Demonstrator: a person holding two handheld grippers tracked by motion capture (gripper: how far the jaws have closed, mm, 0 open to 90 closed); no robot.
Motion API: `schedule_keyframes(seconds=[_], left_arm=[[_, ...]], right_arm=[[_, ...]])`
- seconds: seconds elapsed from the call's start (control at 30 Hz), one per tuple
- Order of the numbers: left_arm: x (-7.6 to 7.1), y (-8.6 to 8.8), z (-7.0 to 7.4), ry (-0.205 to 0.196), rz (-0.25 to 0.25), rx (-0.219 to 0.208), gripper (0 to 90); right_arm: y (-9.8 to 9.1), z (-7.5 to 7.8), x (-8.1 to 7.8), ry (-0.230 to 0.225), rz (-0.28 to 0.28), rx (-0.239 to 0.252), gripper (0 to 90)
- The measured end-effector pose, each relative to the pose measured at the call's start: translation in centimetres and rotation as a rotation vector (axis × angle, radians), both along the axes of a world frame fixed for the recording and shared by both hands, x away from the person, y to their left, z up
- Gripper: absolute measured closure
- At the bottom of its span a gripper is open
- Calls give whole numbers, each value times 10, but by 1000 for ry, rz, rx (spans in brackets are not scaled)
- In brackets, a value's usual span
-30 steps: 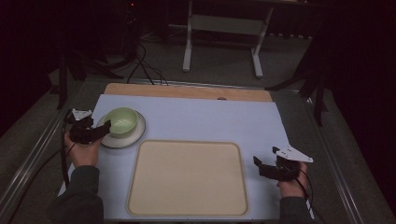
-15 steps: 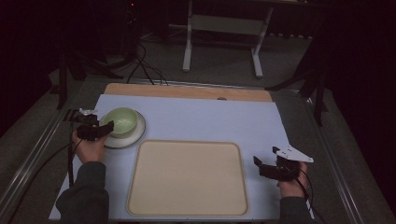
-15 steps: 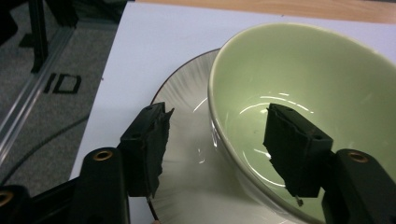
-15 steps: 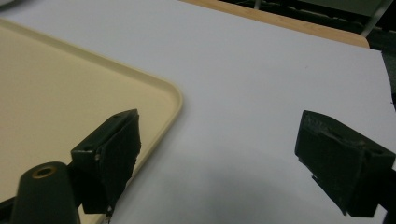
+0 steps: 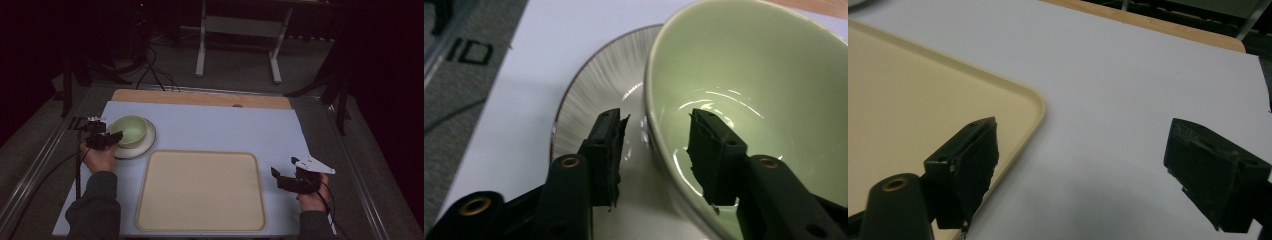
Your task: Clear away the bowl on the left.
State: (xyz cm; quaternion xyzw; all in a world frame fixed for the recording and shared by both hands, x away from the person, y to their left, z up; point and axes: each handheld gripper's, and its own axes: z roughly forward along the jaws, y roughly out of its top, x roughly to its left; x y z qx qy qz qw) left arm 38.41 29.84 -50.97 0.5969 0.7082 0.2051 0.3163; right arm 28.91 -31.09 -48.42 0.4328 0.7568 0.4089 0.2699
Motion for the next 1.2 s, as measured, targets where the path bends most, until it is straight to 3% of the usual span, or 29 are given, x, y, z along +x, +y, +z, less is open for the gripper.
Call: schedule_keyframes(seconds=[0.13,0.57,0.8,1.03,1.2], left_arm=[[2,2,-1,3,12,-58,628],[2,8,1,15,43,-131,822],[1,9,2,14,47,-187,818],[-1,7,6,5,75,-165,815],[-3,5,10,-13,69,-174,815]], right_arm=[[0,0,0,0,2,1,137],[0,0,0,-9,-4,9,139],[-2,1,0,-12,-9,19,139],[-3,2,0,-13,-13,27,139],[-3,2,-1,-15,-17,31,139]])
